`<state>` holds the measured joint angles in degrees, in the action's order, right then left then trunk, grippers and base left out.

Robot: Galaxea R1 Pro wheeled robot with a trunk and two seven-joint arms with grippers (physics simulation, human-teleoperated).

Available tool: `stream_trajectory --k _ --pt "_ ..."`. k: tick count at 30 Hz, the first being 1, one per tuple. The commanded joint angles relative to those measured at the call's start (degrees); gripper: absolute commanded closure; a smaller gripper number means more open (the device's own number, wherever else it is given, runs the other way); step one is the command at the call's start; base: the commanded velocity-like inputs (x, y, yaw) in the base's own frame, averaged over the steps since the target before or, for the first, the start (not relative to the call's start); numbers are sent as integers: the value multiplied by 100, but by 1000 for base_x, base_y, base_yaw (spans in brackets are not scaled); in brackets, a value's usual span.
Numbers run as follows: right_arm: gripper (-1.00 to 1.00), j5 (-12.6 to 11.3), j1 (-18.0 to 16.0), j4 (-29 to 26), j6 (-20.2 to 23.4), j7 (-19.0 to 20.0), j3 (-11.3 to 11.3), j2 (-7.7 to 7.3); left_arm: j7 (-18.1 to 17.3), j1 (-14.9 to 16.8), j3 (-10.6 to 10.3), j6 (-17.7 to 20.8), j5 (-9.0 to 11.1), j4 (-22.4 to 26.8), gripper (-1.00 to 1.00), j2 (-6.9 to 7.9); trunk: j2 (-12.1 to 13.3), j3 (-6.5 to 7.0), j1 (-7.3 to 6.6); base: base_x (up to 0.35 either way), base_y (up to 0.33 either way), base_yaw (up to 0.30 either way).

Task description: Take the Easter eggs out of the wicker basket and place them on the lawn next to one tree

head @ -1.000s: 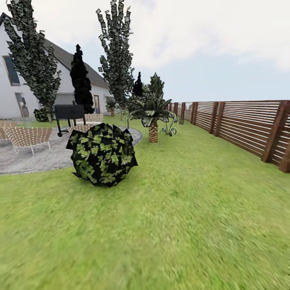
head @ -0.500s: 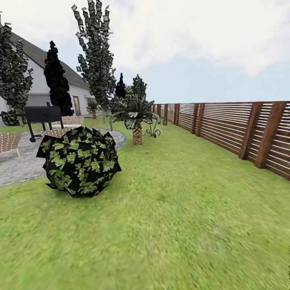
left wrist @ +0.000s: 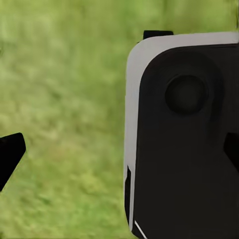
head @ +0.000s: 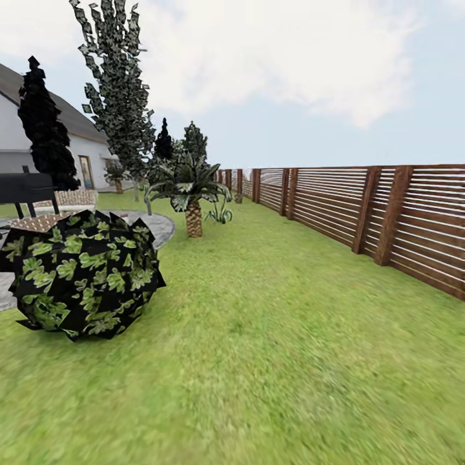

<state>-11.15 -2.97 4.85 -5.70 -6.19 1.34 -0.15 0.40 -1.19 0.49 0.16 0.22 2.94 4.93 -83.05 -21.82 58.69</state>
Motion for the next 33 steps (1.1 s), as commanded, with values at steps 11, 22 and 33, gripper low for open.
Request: stream_trajectory --k 11,22,33 --pt "-100 -45 -10 25 -45 4 15 6 4 -5 10 2 4 13 -100 7 -2 50 4 328 0 -258" --pt "-100 -45 -10 25 -45 4 15 6 4 -5 10 2 4 13 -100 6 -2 105 4 328 0 -258" --pt "-100 -45 -10 25 -45 4 15 6 4 -5 8 2 3 13 -100 5 -2 160 4 328 0 -258"
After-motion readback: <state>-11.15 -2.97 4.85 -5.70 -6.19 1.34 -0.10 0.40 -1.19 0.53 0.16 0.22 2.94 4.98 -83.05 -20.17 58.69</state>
